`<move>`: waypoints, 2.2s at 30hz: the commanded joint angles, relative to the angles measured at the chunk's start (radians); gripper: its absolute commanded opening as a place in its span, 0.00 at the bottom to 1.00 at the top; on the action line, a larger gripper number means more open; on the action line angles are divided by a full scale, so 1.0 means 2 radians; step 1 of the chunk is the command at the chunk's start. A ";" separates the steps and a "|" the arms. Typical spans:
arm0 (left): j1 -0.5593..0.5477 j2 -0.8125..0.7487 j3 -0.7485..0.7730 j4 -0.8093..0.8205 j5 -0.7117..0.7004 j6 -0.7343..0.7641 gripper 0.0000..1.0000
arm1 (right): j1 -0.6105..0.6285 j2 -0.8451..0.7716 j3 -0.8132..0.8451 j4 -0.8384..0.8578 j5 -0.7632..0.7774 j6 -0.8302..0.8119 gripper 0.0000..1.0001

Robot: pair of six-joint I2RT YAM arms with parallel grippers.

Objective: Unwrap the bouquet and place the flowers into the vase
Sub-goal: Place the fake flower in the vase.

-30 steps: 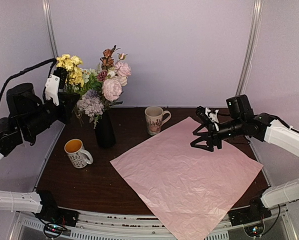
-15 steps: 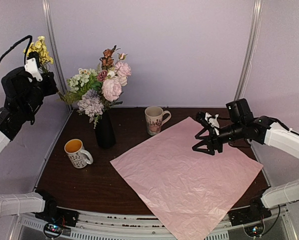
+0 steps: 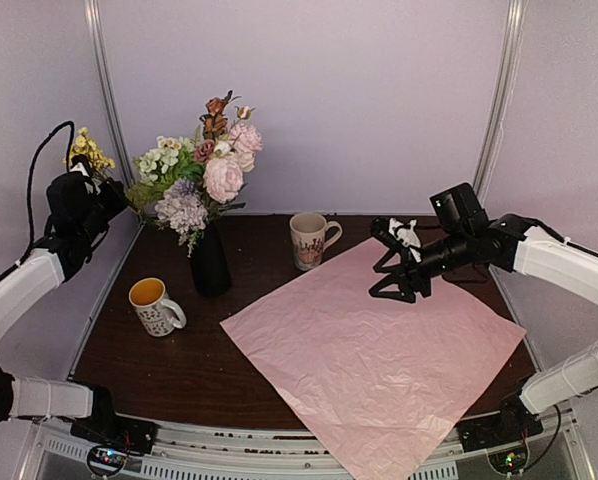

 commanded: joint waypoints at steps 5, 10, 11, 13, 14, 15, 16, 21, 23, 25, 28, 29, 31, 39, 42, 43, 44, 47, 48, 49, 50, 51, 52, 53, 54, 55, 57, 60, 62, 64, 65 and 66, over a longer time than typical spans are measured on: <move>0.004 0.053 0.004 0.161 0.099 -0.078 0.00 | 0.049 0.065 0.035 0.068 0.053 -0.010 0.65; 0.004 0.046 0.003 0.165 0.120 -0.089 0.00 | 0.074 0.143 0.117 0.065 0.048 -0.002 0.65; 0.004 0.045 0.008 0.160 0.124 -0.088 0.00 | 0.077 0.154 0.128 0.066 0.046 -0.001 0.65; 0.005 0.047 0.016 0.147 0.131 -0.086 0.00 | 0.079 0.171 0.143 0.068 0.043 0.002 0.65; 0.004 0.049 0.019 0.144 0.135 -0.086 0.00 | 0.080 0.178 0.146 0.070 0.041 0.004 0.65; 0.004 0.053 0.022 0.141 0.140 -0.088 0.00 | 0.081 0.185 0.149 0.074 0.040 0.006 0.65; 0.004 0.058 0.025 0.136 0.144 -0.091 0.00 | 0.081 0.188 0.150 0.078 0.039 0.009 0.65; 0.004 0.079 0.020 0.139 0.158 -0.106 0.00 | 0.082 0.211 0.169 0.090 0.038 0.018 0.66; 0.004 0.083 0.017 0.138 0.156 -0.108 0.00 | 0.083 0.220 0.179 0.107 0.041 0.026 0.66; 0.004 0.090 0.026 0.120 0.161 -0.107 0.00 | 0.086 0.234 0.195 0.130 0.046 0.041 0.66; 0.004 0.099 0.040 0.095 0.169 -0.097 0.00 | 0.094 0.265 0.235 0.145 0.051 0.060 0.66; 0.005 0.099 0.041 0.088 0.167 -0.095 0.00 | 0.097 0.275 0.247 0.148 0.054 0.064 0.66; 0.004 0.100 0.046 0.066 0.164 -0.085 0.00 | 0.104 0.294 0.270 0.158 0.060 0.072 0.66; 0.004 0.121 0.049 0.050 0.187 -0.069 0.00 | 0.123 0.346 0.326 0.155 0.073 0.086 0.66; 0.003 0.120 0.045 0.056 0.189 -0.069 0.00 | 0.123 0.354 0.333 0.154 0.078 0.085 0.66; 0.003 0.116 0.045 0.058 0.189 -0.070 0.00 | 0.123 0.357 0.336 0.153 0.078 0.085 0.66; 0.003 0.110 0.046 0.057 0.187 -0.069 0.00 | 0.123 0.359 0.339 0.152 0.079 0.085 0.66; 0.003 0.086 0.059 0.036 0.178 -0.059 0.00 | 0.124 0.371 0.351 0.149 0.084 0.083 0.65; 0.003 0.082 0.066 0.026 0.181 -0.058 0.00 | 0.126 0.375 0.358 0.149 0.087 0.080 0.65; 0.003 0.080 0.074 0.019 0.189 -0.058 0.00 | 0.126 0.378 0.363 0.149 0.094 0.078 0.65; 0.003 0.080 0.081 0.012 0.199 -0.059 0.00 | 0.127 0.383 0.369 0.149 0.099 0.073 0.65; 0.003 0.080 0.086 0.009 0.209 -0.062 0.00 | 0.128 0.388 0.377 0.147 0.103 0.068 0.65; 0.003 0.079 0.087 0.009 0.218 -0.068 0.00 | 0.130 0.393 0.386 0.142 0.107 0.060 0.65; 0.002 0.075 0.085 0.010 0.223 -0.073 0.00 | 0.131 0.398 0.396 0.134 0.111 0.051 0.66; 0.002 0.069 0.081 0.010 0.224 -0.077 0.00 | 0.133 0.403 0.403 0.128 0.115 0.043 0.66; 0.002 0.063 0.074 0.009 0.225 -0.078 0.00 | 0.134 0.407 0.411 0.124 0.119 0.034 0.67; 0.002 0.050 0.064 0.006 0.224 -0.079 0.00 | 0.134 0.421 0.432 0.107 0.130 0.018 0.68; 0.002 0.047 0.059 0.004 0.236 -0.080 0.00 | 0.135 0.448 0.475 0.086 0.141 -0.008 0.69; 0.002 0.055 0.058 0.009 0.248 -0.083 0.00 | 0.139 0.461 0.489 0.081 0.143 -0.024 0.69; 0.002 0.065 0.057 0.016 0.250 -0.087 0.00 | 0.143 0.472 0.511 0.086 0.148 -0.034 0.69; 0.002 0.072 0.057 0.017 0.249 -0.088 0.00 | 0.146 0.479 0.517 0.088 0.151 -0.035 0.70; 0.002 0.078 0.058 0.018 0.249 -0.089 0.00 | 0.148 0.487 0.526 0.091 0.154 -0.036 0.70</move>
